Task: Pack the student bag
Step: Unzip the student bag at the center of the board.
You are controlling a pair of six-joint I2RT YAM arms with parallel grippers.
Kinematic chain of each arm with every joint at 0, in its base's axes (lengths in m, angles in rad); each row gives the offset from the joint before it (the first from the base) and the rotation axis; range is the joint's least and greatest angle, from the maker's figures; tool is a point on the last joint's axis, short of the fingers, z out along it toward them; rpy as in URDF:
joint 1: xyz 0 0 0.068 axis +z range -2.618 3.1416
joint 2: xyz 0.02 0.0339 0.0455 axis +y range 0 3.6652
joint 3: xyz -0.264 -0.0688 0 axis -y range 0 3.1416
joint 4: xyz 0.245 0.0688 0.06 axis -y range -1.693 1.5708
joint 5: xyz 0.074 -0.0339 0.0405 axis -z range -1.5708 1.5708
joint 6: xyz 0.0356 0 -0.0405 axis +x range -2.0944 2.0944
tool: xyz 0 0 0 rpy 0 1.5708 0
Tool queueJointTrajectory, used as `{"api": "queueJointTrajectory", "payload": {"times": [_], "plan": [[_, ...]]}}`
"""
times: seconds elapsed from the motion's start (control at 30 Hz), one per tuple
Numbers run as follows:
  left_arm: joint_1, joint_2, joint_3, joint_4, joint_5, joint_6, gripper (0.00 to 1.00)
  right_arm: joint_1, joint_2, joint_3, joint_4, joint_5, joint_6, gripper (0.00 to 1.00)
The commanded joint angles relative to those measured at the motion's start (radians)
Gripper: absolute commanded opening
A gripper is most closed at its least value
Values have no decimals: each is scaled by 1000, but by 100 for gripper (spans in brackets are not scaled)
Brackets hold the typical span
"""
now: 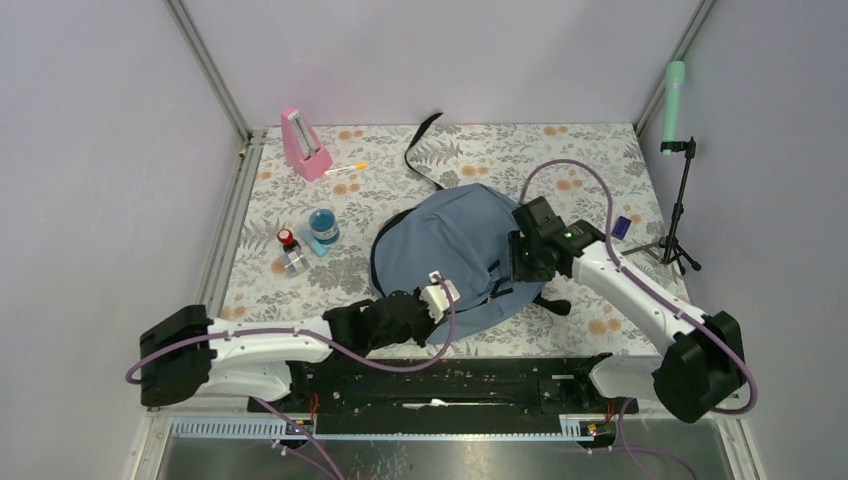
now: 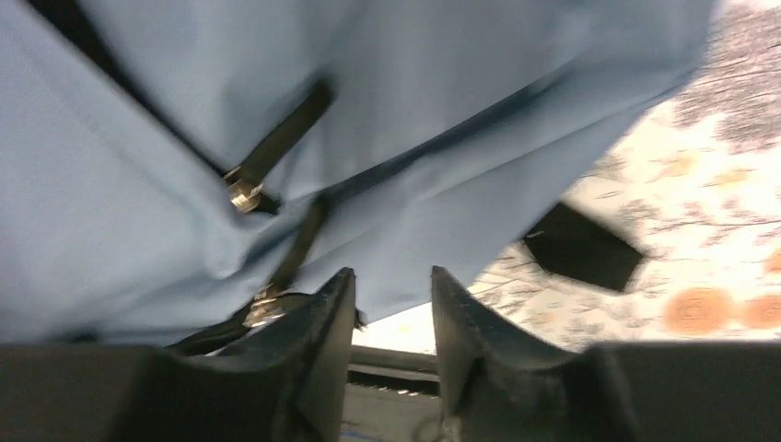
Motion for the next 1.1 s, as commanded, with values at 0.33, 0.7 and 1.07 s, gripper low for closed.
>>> {"api": "queueJointTrajectory", "payload": {"times": [0.33,0.7,1.07], "plan": [[-16,-183,73,-112,69,-176,83,-42,-191,-148,320,-15,369,62],[1,129,210,81,78,-218,88,-41,-161,-348,648,-54,655,54],[89,228,216,132,120,-186,73,-41,-60,-359,709,-85,651,49]]}}
